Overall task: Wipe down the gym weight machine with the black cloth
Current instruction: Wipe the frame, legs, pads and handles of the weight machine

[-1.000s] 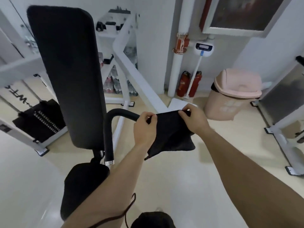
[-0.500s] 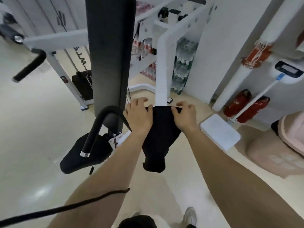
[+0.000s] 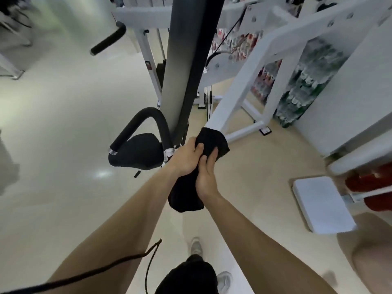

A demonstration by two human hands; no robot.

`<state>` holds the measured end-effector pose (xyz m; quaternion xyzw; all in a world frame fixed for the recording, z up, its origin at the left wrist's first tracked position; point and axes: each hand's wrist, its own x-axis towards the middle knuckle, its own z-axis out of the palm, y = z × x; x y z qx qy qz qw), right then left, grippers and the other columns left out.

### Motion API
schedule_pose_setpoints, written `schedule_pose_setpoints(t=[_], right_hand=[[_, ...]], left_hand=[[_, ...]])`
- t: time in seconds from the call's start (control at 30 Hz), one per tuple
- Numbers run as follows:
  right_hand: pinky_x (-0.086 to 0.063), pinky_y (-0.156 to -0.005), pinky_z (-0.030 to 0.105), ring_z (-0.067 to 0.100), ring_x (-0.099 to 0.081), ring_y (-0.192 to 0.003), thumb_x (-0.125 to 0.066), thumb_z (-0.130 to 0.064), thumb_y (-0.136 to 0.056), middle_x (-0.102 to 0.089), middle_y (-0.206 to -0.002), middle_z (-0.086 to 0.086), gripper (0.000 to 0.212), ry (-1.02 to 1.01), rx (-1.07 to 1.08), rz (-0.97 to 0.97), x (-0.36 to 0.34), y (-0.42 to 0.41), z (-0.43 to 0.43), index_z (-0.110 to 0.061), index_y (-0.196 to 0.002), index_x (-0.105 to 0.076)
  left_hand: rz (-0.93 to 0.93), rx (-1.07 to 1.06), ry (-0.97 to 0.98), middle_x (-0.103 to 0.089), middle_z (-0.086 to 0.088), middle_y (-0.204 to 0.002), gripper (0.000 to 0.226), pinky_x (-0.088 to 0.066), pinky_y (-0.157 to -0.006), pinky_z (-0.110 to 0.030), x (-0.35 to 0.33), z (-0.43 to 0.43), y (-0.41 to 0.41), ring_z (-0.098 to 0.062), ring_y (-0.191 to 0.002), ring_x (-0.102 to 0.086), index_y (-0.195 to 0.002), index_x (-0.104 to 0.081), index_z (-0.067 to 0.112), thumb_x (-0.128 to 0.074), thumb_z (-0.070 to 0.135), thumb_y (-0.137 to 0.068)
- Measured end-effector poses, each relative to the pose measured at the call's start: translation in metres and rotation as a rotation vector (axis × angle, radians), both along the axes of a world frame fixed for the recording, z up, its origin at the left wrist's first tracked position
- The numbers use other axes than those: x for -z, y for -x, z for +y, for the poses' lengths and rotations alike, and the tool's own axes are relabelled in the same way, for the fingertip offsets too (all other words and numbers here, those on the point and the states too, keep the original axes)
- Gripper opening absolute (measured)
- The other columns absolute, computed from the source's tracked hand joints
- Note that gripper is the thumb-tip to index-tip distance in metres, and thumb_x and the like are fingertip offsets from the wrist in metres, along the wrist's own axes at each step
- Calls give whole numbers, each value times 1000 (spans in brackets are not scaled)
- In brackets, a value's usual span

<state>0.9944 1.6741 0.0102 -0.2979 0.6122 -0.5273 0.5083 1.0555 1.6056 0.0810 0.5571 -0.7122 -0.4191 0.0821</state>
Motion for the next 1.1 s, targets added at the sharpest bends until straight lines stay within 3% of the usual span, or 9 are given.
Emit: schedule_pose_setpoints(t=[0.07, 0.13, 0.2, 0.33, 0.5, 0.73, 0.87, 0.97, 1.1], right_hand=[[-17, -125, 46, 7, -9, -153, -26, -92, -78, 0, -167, -17, 77, 18, 42, -32, 2, 2, -11, -67, -140, 11], [-19, -124, 45, 6, -14, -152, -28, -86, -83, -5, -166, -16, 80, 48, 97, -27, -1, 12, -28, -57, -148, 8], [-20, -124, 44, 6, -18, -151, -29, -77, -88, -8, -166, -15, 81, 67, 133, -8, -5, 32, -50, -46, -154, 7], [-20, -124, 43, 10, -16, -152, -28, -69, -90, -5, -167, -10, 84, 53, 132, 27, -11, 80, -96, -34, -158, 9], [-23, -123, 43, 11, -20, -151, -28, -71, -87, -7, -167, -10, 87, 56, 104, 48, -9, 95, -107, -35, -158, 8], [-17, -124, 42, 10, -8, -154, -20, -63, -97, 3, -168, -5, 78, 111, 25, 171, -1, 28, -29, -26, -158, 12], [-18, -124, 42, 12, -7, -154, -19, -66, -93, 4, -168, -1, 84, 76, 4, 177, 1, 23, -24, -23, -157, 14], [-16, -124, 42, 12, -3, -154, -19, -69, -92, 8, -168, -1, 88, 62, 13, 162, -1, 36, -40, -21, -157, 15], [-13, -125, 43, 11, 0, -154, -24, -60, -99, 10, -168, -2, 81, 95, 7, 161, -4, 73, -75, -20, -157, 16]], left_hand=[[20, -13, -6, -63, -6, -111, 34, -38, -83, -34, 3, -9, 9, -26, -107, -58, -124, -47, 14, -33, 40, -107], [36, -31, 13, -64, -6, -107, 32, -43, -85, -38, 6, -22, 22, -28, -104, -60, -115, -49, 14, -33, 41, -107], [41, -27, 36, -66, -10, -110, 35, -46, -91, -42, 6, -43, 42, -29, -102, -61, -117, -50, 12, -33, 41, -107], [56, 5, 71, -64, -14, -116, 36, -40, -82, -35, 3, -89, 85, -31, -105, -59, -125, -50, 9, -34, 37, -107], [98, 18, 59, -64, -8, -112, 37, -40, -82, -33, 1, -91, 86, -24, -99, -58, -132, -49, 13, -34, 37, -108], [-151, 3, 178, -68, -6, -94, 39, -44, -87, -48, 12, -11, 15, -27, -90, -62, -119, -48, 15, -27, 45, -106], [-312, 79, 280, -60, -4, -107, 43, -41, -77, -48, 10, 2, 13, -34, -92, -61, -121, -49, 12, -27, 45, -104], [-212, 0, 244, -64, -10, -98, 36, -45, -77, -48, -2, -9, 33, -34, -87, -61, -112, -52, 5, -36, 37, -106], [-138, -126, 214, -65, -9, -88, 38, -50, -80, -51, -2, -40, 66, -32, -81, -61, -99, -49, 15, -29, 46, -103]])
